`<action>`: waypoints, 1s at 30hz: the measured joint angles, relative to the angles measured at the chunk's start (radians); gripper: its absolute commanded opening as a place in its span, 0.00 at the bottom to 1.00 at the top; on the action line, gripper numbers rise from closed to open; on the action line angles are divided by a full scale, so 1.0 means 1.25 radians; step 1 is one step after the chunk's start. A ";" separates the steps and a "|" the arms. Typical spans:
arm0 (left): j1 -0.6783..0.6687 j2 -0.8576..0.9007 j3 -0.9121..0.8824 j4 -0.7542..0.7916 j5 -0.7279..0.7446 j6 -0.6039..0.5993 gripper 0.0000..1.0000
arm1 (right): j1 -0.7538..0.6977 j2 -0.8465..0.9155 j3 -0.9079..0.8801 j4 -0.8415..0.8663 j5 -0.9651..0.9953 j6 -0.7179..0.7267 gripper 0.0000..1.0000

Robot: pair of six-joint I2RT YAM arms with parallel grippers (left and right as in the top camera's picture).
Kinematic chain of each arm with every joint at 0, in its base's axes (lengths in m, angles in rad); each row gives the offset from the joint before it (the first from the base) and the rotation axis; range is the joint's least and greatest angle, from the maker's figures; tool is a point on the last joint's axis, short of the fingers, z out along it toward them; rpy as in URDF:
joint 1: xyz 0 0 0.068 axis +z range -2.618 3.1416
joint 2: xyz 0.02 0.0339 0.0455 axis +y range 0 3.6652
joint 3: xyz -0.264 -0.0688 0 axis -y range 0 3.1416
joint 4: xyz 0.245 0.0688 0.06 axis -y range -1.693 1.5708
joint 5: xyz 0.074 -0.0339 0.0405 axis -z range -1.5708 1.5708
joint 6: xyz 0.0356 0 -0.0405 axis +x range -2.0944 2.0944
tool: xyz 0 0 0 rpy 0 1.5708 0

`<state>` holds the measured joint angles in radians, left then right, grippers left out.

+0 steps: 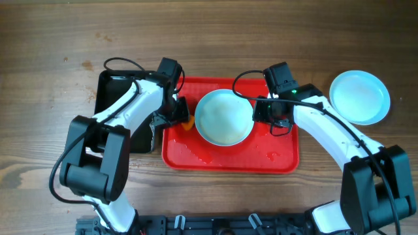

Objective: Clean dirty plates on tray and stack at the side
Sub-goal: 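Scrub the held plate with the sponge in the left gripper, then return the left gripper with the sponge to the black tray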

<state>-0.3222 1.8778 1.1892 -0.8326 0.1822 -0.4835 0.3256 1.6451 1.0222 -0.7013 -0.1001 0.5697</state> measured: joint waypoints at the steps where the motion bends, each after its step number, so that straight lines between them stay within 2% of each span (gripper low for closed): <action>1: 0.000 0.001 0.000 0.022 0.000 -0.013 0.42 | 0.000 0.000 0.000 0.000 0.000 -0.001 0.37; 3: 0.000 0.001 0.000 0.067 0.002 -0.049 0.42 | 0.000 0.000 0.000 0.000 0.000 -0.005 0.36; 7: 0.000 0.002 -0.001 0.123 0.021 -0.103 0.35 | 0.000 0.000 0.000 -0.001 0.000 -0.008 0.36; 10: 0.000 0.001 -0.001 0.135 0.033 -0.134 0.45 | 0.000 0.000 0.000 -0.001 -0.004 -0.013 0.36; 12: 0.000 -0.007 -0.001 0.150 0.039 -0.150 0.67 | 0.000 0.000 0.000 -0.001 -0.009 -0.015 0.36; 15: 0.000 -0.050 -0.001 0.146 0.035 -0.180 0.62 | 0.000 0.000 0.000 -0.001 -0.012 -0.015 0.37; 18: 0.000 -0.076 -0.001 0.143 0.031 -0.202 0.67 | 0.000 0.000 0.000 -0.001 -0.013 -0.019 0.36; 20: 0.000 -0.076 -0.001 0.143 0.018 -0.218 0.66 | 0.000 0.000 0.000 -0.001 -0.013 -0.021 0.37; 22: 0.000 -0.076 -0.001 0.143 0.007 -0.230 0.70 | 0.000 0.000 0.000 -0.001 -0.013 -0.021 0.37; 24: 0.000 -0.074 -0.001 0.143 0.000 -0.246 0.64 | 0.000 0.000 0.000 -0.001 -0.013 -0.026 0.37; 28: 0.000 -0.038 -0.001 0.153 -0.002 -0.274 0.64 | 0.000 0.000 0.000 -0.001 -0.013 -0.032 0.38; 30: 0.000 -0.008 -0.001 0.167 -0.002 -0.288 0.49 | 0.000 0.000 0.000 -0.001 -0.013 -0.034 0.38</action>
<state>-0.3222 1.8679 1.1885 -0.6239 0.1802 -0.8440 0.3256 1.6451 1.0222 -0.7029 -0.1158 0.5274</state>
